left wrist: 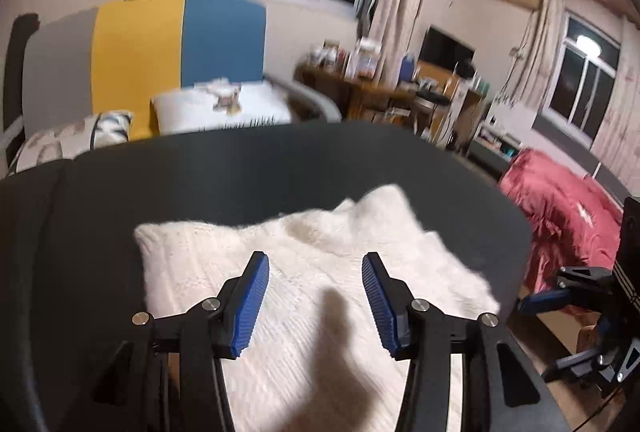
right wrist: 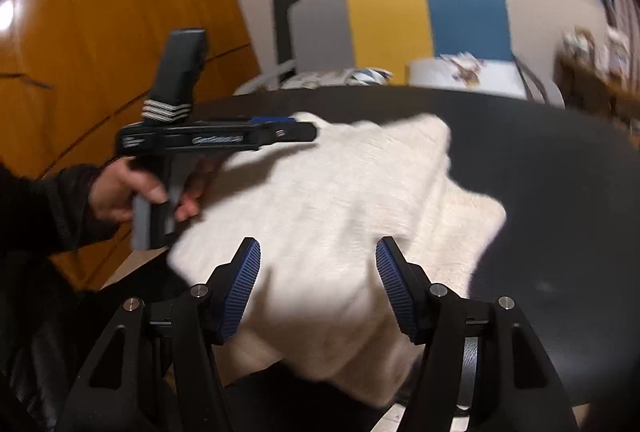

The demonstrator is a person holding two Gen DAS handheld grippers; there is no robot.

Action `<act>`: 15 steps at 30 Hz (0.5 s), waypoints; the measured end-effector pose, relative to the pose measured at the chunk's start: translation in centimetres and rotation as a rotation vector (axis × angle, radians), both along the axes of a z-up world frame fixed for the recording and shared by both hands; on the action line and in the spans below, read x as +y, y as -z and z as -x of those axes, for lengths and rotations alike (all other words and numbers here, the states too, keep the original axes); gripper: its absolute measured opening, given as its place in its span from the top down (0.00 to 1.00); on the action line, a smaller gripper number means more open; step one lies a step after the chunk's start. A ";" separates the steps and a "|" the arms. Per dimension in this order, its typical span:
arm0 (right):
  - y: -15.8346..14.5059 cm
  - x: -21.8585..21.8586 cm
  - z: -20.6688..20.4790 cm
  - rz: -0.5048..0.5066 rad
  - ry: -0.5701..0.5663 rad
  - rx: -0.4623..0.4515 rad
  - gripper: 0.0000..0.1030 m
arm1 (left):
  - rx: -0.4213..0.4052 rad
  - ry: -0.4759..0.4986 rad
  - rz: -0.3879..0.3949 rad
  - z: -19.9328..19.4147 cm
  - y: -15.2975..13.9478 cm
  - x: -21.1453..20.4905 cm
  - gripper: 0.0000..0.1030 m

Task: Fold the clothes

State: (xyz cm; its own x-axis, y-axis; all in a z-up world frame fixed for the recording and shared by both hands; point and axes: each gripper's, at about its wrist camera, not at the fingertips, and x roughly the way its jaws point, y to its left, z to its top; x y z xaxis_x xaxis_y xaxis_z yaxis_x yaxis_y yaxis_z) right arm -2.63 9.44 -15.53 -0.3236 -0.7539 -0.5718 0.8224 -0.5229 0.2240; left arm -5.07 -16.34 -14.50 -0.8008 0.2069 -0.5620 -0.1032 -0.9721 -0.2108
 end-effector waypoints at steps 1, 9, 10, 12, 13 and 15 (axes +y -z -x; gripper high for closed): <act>0.0 -0.5 -0.6 -0.009 -0.027 0.005 0.38 | 0.001 0.003 -0.019 -0.8 0.1 0.2 0.52; 4.5 -3.7 -0.1 -0.179 -0.073 -0.119 0.38 | -0.052 0.025 0.060 -1.6 3.4 2.4 0.52; 4.6 -3.6 0.2 -0.169 -0.066 -0.121 0.39 | -0.054 0.025 0.054 -1.2 3.4 2.3 0.51; 4.8 -3.3 0.6 -0.149 -0.052 -0.125 0.39 | -0.058 0.032 0.054 -0.4 3.4 2.1 0.51; 4.9 -3.2 0.8 -0.139 -0.044 -0.128 0.39 | -0.058 0.038 0.071 -0.3 3.4 2.2 0.50; 4.8 -3.3 1.1 -0.136 -0.040 -0.118 0.38 | -0.059 0.045 0.110 0.3 3.3 2.3 0.50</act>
